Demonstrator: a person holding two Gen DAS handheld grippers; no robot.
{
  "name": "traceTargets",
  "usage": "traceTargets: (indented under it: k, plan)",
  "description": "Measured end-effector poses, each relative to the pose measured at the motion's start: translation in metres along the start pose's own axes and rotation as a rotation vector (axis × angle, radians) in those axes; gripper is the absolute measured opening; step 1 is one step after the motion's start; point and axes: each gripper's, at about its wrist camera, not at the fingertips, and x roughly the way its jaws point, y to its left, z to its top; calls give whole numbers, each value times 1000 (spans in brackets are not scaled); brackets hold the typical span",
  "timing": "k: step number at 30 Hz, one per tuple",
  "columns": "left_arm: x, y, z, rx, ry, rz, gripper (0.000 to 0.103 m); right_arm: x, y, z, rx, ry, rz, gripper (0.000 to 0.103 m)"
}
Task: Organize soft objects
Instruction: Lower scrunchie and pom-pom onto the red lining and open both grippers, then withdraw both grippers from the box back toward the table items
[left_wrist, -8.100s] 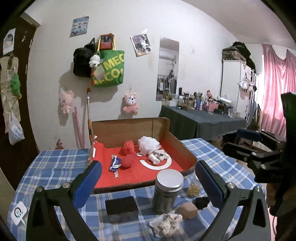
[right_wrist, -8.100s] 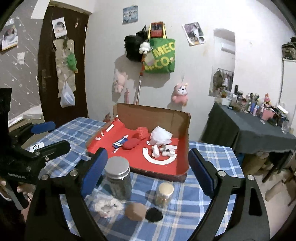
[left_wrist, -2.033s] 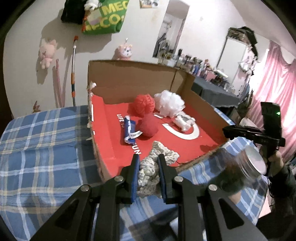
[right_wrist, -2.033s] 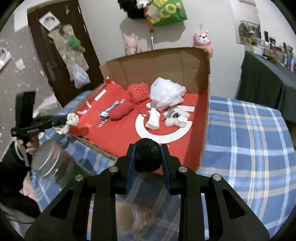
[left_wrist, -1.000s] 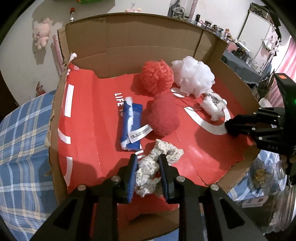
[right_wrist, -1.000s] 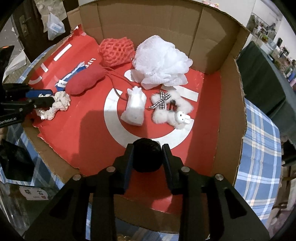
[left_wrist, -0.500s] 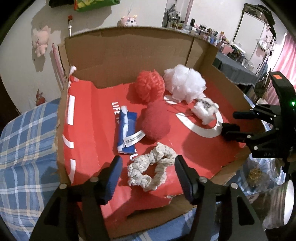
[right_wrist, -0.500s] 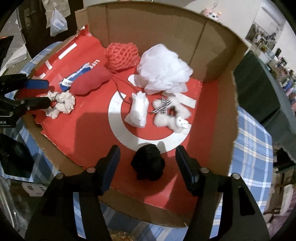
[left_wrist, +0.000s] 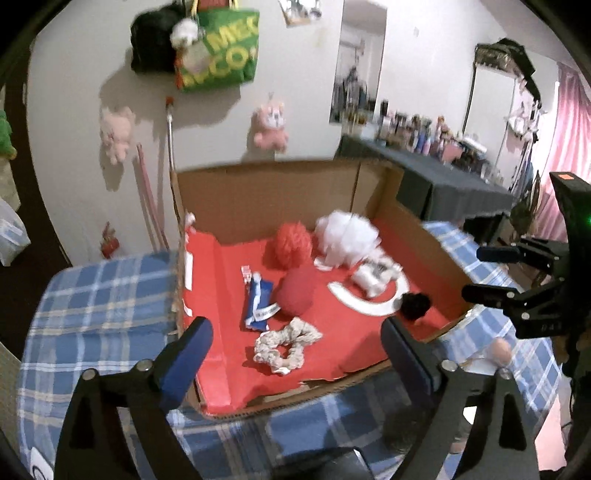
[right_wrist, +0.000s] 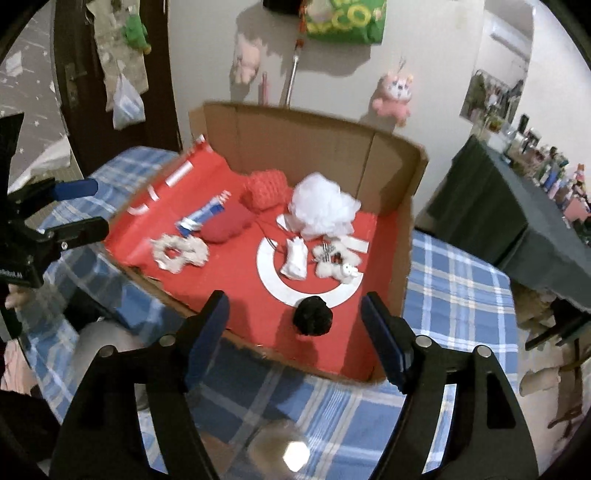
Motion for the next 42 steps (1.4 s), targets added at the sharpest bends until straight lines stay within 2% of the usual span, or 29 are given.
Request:
traceTargets:
  k: [2, 10, 13, 16, 22, 32, 42]
  plan:
    - [-18, -8, -2, 7, -47, 4, 100, -20, 4, -5, 11, -45, -1, 79]
    - [-80, -40, -22, 8, -193, 36, 103, -85, 28, -35, 13, -197, -4, 81]
    - [-96, -51, -32, 14, -221, 36, 103, -102, 38, -50, 15, -244, -11, 89]
    - [-111, -63, -45, 17, -255, 37, 103, -117, 45, -66, 22, -286, -19, 89]
    - [-123, -77, -75, 5, -283, 40, 103, -134, 51, -101, 89, -336, 20, 90]
    - [-116, -83, -127, -47, -262, 78, 103, -123, 63, -151, 148, -343, -45, 90]
    - [-76, -77, -172, -87, -110, 69, 103, -76, 62, -185, 200, -229, -37, 90]
